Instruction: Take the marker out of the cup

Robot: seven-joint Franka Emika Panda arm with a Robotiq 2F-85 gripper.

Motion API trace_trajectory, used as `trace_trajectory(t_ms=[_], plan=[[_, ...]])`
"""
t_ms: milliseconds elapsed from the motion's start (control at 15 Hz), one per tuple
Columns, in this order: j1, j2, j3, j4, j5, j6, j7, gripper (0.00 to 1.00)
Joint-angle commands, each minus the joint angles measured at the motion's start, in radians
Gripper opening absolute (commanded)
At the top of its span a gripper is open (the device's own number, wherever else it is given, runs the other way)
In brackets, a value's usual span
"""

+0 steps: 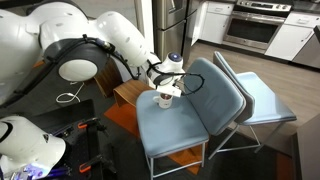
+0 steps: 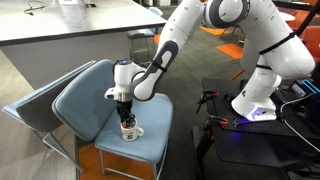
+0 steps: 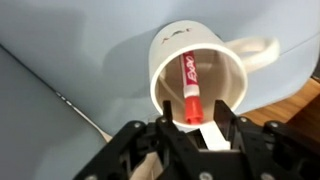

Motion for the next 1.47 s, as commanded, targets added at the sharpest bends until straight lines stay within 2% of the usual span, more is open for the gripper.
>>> trace_trajectory(t_ms=[0,333,667,867,1000,1133,1200,1267,1333,1400], plan=[[-0.026,0.027,0.033,0.027,0.026,-0.015,-0.058,0.5],[-0.024,0.031,0.034,0.02,0.03,-0.01,-0.053,0.46],[-0.026,0.03,0.034,0.002,0.031,0.004,-0.052,0.48],[-0.024,0.046,0.032,0.0,0.029,0.0,-0.05,0.43],[-0.026,0.066,0.034,0.005,0.028,-0.001,-0.052,0.38],[-0.027,0.078,0.037,0.008,0.027,0.001,-0.053,0.28],[-0.025,0.076,0.037,0.009,0.027,0.004,-0.05,0.11],[-0.022,0.074,0.035,0.006,0.027,0.005,-0.043,0.03],[-0.021,0.065,0.034,-0.002,0.027,0.011,-0.039,0.0],[-0.015,0.054,0.028,-0.01,0.024,0.012,-0.028,0.04]])
